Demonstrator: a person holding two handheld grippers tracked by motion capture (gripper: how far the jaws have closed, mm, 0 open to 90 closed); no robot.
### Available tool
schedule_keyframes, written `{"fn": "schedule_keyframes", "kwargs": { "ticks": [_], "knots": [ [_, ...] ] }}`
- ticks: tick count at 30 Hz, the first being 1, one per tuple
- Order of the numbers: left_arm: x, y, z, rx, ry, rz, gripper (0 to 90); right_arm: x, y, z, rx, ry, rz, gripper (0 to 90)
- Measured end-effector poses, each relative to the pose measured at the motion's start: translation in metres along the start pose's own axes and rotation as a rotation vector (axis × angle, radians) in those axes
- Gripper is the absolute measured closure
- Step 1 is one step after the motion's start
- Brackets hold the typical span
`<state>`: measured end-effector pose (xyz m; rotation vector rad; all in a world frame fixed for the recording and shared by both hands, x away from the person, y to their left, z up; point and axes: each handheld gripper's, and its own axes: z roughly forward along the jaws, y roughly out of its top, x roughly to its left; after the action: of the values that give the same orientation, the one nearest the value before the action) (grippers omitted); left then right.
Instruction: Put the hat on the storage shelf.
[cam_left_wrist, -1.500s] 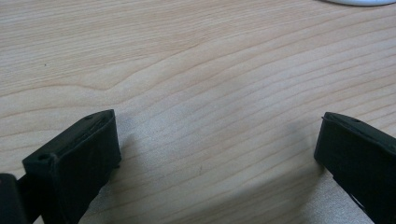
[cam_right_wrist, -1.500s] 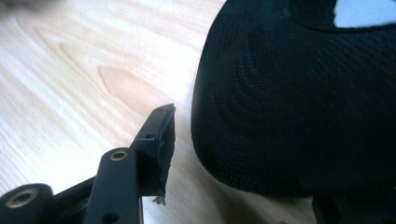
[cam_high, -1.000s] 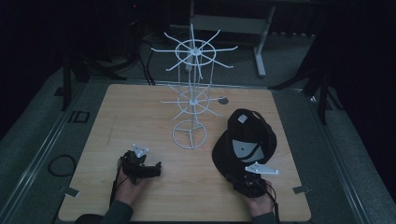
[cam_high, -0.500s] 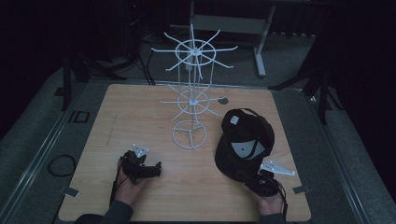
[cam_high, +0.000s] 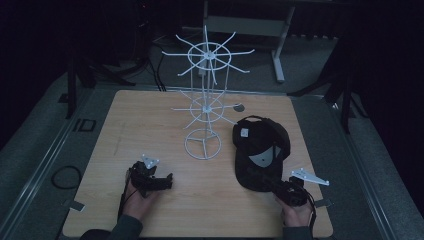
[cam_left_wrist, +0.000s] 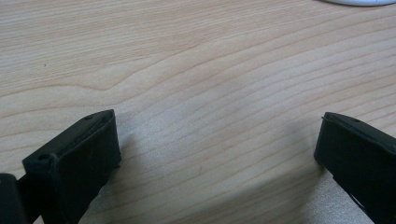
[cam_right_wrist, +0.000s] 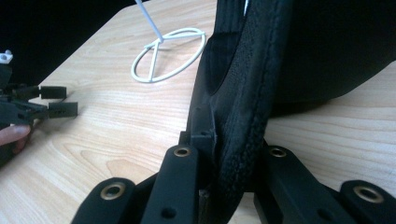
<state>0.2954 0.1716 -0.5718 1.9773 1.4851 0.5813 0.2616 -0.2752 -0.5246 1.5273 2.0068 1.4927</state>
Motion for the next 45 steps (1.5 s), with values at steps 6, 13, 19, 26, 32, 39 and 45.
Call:
{"fn": "schedule_keyframes", "kwargs": {
  "ticks": [6, 13, 19, 26, 32, 39, 45],
  "knots": [
    [0.000, 0.000, 0.000, 0.000, 0.000, 0.000, 0.2, 0.001, 0.005, 0.000, -0.018, -0.014, 0.000, 84.9],
    [0.000, 0.000, 0.000, 0.000, 0.000, 0.000, 0.2, 0.008, 0.011, 0.002, -0.030, -0.026, -0.033, 86.3],
    [0.000, 0.000, 0.000, 0.000, 0.000, 0.000, 0.1, 0.010, 0.014, 0.004, -0.036, -0.041, -0.048, 86.4],
    [0.000, 0.000, 0.000, 0.000, 0.000, 0.000, 0.2, 0.013, 0.019, 0.005, -0.044, -0.065, -0.078, 86.5],
    [0.000, 0.000, 0.000, 0.000, -0.001, 0.000, 0.1, 0.017, 0.025, 0.004, -0.070, -0.096, -0.109, 86.5],
    [0.000, 0.000, 0.000, -0.001, -0.001, 0.000, 0.1, 0.020, 0.032, 0.005, -0.082, -0.130, -0.140, 86.5],
    [0.000, 0.000, 0.000, -0.001, 0.000, 0.000, 0.1, 0.022, 0.038, 0.005, -0.098, -0.153, -0.163, 86.5]
  ]
}}
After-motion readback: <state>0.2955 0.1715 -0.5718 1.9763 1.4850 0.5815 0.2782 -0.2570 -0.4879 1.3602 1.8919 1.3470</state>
